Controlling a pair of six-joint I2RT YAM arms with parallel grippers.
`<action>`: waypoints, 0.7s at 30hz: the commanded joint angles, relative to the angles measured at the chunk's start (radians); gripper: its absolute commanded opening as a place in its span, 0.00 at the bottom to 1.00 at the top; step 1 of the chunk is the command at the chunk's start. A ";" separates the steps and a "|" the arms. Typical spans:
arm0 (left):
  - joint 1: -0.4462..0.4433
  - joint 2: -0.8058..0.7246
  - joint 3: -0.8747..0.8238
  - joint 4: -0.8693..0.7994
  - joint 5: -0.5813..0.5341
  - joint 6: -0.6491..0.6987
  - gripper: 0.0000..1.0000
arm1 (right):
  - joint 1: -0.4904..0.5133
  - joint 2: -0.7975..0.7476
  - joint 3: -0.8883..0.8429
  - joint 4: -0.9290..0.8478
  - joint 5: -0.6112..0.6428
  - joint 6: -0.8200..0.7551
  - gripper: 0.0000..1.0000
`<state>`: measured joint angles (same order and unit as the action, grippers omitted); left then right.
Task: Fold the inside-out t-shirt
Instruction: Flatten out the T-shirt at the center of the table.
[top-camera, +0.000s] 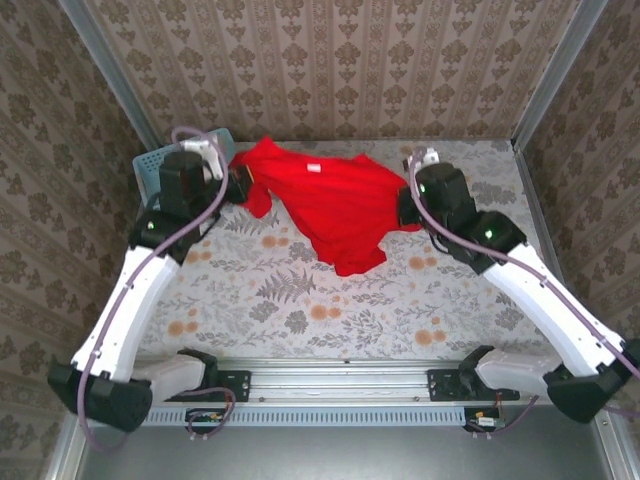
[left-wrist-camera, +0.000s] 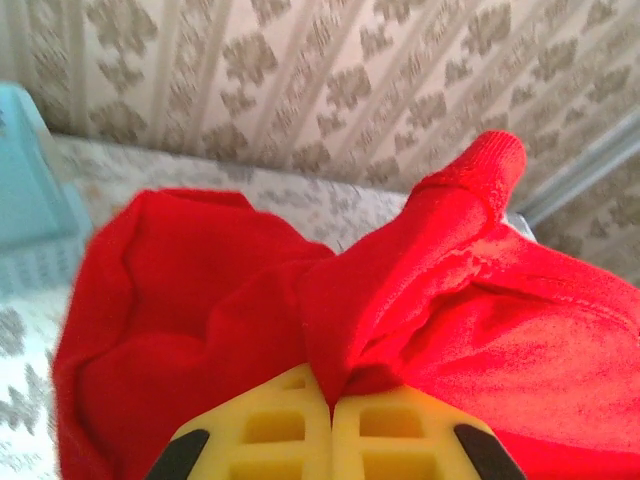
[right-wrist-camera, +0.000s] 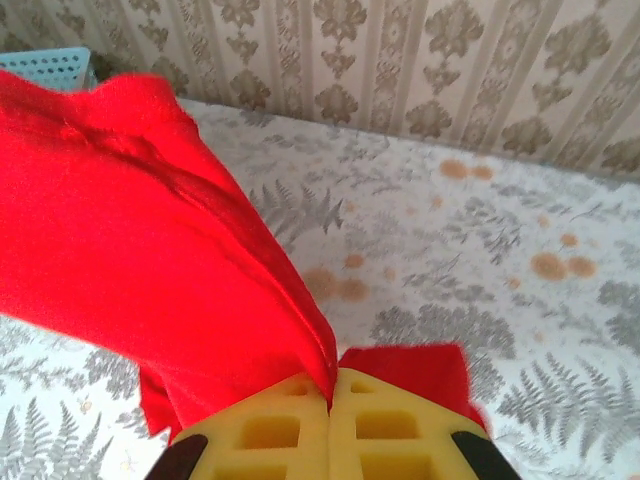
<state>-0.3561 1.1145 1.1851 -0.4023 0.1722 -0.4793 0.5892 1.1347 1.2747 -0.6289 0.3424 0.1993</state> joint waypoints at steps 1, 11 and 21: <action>-0.037 -0.002 -0.243 -0.007 0.093 -0.044 0.15 | 0.018 -0.059 -0.232 -0.003 -0.107 0.113 0.02; -0.066 -0.038 -0.549 -0.080 0.050 -0.135 0.53 | 0.025 -0.136 -0.587 0.013 -0.200 0.354 0.50; -0.020 0.177 -0.375 -0.053 0.059 -0.093 0.61 | -0.042 -0.036 -0.506 0.026 -0.225 0.338 0.54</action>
<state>-0.3779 1.2171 0.7685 -0.4591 0.2153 -0.5915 0.5522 1.0657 0.7540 -0.6174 0.1448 0.5087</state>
